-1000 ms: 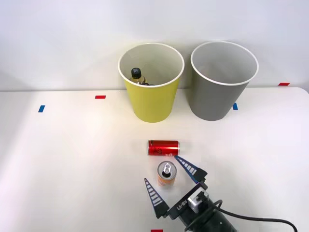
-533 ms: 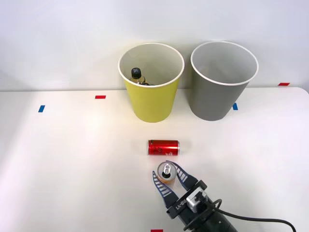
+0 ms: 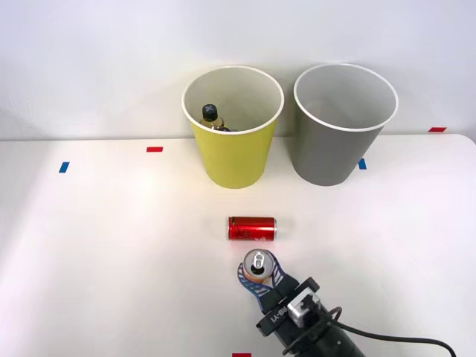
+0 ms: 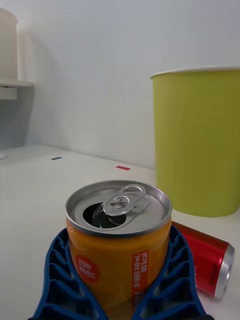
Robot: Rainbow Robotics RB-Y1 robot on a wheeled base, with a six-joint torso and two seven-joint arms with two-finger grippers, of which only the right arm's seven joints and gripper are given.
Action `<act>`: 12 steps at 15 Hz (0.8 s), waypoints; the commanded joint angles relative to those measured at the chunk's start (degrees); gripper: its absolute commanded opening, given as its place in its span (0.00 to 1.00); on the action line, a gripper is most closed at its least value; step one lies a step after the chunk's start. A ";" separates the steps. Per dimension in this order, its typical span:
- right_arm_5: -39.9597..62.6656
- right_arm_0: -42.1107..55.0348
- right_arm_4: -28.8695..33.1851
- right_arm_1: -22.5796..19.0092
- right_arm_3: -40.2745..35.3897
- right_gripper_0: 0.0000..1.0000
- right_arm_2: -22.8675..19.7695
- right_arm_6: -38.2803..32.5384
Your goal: Put cans in the gray bin, plastic bottles in the light green bin
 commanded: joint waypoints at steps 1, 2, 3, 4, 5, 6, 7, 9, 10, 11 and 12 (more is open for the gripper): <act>2.15 0.28 -0.75 -0.33 -4.58 0.00 -0.96 -0.81; 7.43 1.07 -1.01 -1.12 -9.41 0.00 -2.02 -0.81; 12.00 2.21 -1.10 -1.65 -13.81 0.00 -3.42 -0.81; 16.30 3.35 -1.36 -2.17 -18.29 0.00 -4.92 -0.98; 22.02 4.50 -1.80 -2.70 -23.56 0.00 -6.76 -1.42; 25.45 4.85 -2.06 -2.96 -26.82 0.00 -8.08 -1.86; 27.82 4.85 -2.50 -2.88 -29.01 0.00 -9.31 -3.00; 28.52 3.53 -2.68 -2.09 -29.80 0.00 -12.04 -7.48; 28.52 2.56 -2.77 -1.47 -29.80 0.00 -13.53 -7.84; 28.52 1.86 -2.94 -0.77 -29.80 0.00 -14.67 -8.10; 28.61 0.89 -3.21 -0.24 -29.80 0.00 -15.55 -8.45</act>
